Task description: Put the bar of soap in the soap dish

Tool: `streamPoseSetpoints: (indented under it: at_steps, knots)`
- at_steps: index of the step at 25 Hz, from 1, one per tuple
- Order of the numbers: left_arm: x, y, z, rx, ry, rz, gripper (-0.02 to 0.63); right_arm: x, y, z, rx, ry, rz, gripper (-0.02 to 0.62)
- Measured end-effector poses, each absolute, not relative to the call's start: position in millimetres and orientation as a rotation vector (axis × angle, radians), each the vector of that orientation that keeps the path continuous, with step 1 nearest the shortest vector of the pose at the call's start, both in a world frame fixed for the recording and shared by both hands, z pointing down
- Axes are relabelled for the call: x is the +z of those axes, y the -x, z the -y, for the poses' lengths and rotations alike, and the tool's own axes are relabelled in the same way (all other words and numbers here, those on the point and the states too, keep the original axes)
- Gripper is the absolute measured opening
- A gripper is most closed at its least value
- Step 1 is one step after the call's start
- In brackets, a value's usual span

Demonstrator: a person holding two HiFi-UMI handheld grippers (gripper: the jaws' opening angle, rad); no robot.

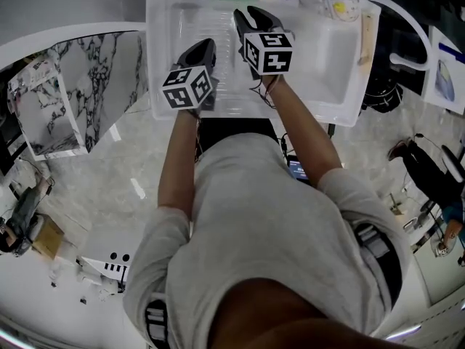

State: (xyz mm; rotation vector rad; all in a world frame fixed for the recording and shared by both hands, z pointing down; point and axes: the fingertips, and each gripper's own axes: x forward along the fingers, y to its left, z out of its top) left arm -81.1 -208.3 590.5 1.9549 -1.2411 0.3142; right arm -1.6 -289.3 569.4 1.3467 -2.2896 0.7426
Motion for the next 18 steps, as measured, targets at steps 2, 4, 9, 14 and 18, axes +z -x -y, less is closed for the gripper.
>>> streamPoseSetpoints:
  at_steps: [2, 4, 9, 14, 18]
  knots:
    - [586.8, 83.1, 200.3, 0.308, -1.969, 1.239, 0.018, 567.8, 3.8, 276.2, 0.739, -1.349, 2.290, 0.104]
    - [582.8, 85.1, 190.6, 0.302, -1.980, 1.238, 0.018, 567.0, 6.5, 261.0, 0.741, -1.347, 2.287, 0.096]
    - [572.3, 90.6, 163.7, 0.280, -2.005, 1.237, 0.018, 565.5, 13.6, 221.7, 0.735, -1.350, 2.273, 0.075]
    - [562.9, 94.5, 141.1, 0.280, -2.044, 1.226, 0.018, 559.6, 14.5, 182.8, 0.699, -1.384, 2.250, 0.024]
    - [550.0, 97.8, 127.5, 0.274, -2.076, 1.225, 0.018, 551.5, 12.7, 150.6, 0.674, -1.403, 2.234, 0.000]
